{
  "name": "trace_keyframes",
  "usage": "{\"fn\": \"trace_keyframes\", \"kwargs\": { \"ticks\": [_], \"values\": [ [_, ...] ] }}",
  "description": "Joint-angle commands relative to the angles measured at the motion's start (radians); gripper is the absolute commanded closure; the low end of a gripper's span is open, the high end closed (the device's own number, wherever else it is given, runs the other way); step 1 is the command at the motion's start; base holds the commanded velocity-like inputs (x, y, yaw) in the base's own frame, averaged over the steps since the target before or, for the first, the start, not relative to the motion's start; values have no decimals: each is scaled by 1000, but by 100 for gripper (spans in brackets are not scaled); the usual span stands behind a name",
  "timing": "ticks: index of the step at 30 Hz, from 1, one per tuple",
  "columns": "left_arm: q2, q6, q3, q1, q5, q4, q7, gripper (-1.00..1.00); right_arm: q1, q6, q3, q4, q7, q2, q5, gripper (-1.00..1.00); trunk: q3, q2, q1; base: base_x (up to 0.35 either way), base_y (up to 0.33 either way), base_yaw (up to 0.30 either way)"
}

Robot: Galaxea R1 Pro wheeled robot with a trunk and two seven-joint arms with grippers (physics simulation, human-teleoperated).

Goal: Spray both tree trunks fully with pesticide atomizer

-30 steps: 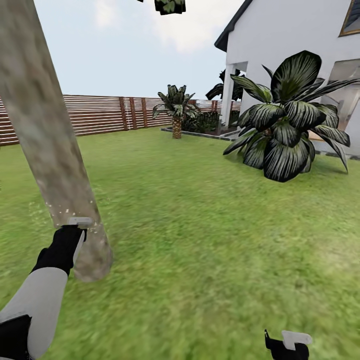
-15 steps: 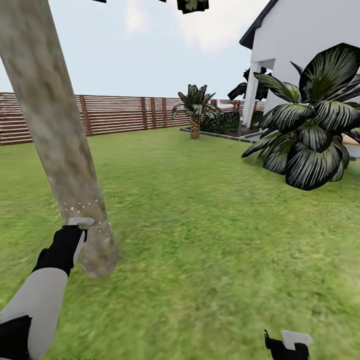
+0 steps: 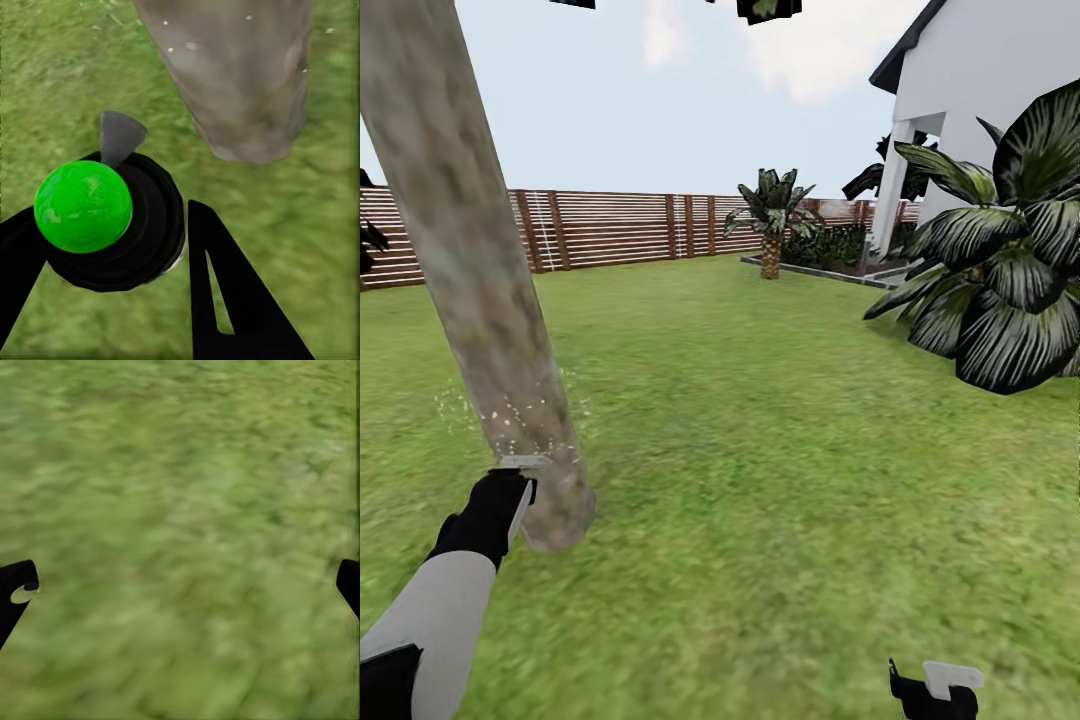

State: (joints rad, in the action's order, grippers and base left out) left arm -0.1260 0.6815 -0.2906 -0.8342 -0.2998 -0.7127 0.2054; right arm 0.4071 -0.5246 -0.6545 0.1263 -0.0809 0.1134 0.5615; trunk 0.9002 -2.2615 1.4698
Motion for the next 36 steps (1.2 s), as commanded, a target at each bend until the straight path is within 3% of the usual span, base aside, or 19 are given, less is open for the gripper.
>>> {"fn": "trace_keyframes", "kwargs": {
  "ticks": [1,6,13,18,23,29,36],
  "values": [
    [-5,4,-2,0,-1,-1,3,100,1,-3,-4,-2,-7,0,11,-100,1,0,0,3,-281,5],
    [-36,-2,-5,65,0,-1,4,100,1,-3,-4,-2,-7,0,11,-100,1,0,0,2,-282,199],
    [-20,-3,-3,70,4,-4,9,100,1,-3,-4,-2,-7,0,11,-100,1,0,0,102,-280,236],
    [9,-3,0,63,2,-19,10,100,1,-3,-4,-2,-7,0,11,-100,1,0,0,218,-222,18],
    [10,-3,-3,55,2,-22,12,100,1,-3,-4,-2,-7,0,11,-100,1,0,0,276,-200,48],
    [11,5,-7,53,1,-86,15,100,1,-3,-4,-3,-7,0,11,-100,1,0,0,211,-229,259],
    [14,6,-2,52,2,-96,15,100,1,-3,-4,-4,-7,0,11,-100,1,0,0,118,-281,276]
  ]
}}
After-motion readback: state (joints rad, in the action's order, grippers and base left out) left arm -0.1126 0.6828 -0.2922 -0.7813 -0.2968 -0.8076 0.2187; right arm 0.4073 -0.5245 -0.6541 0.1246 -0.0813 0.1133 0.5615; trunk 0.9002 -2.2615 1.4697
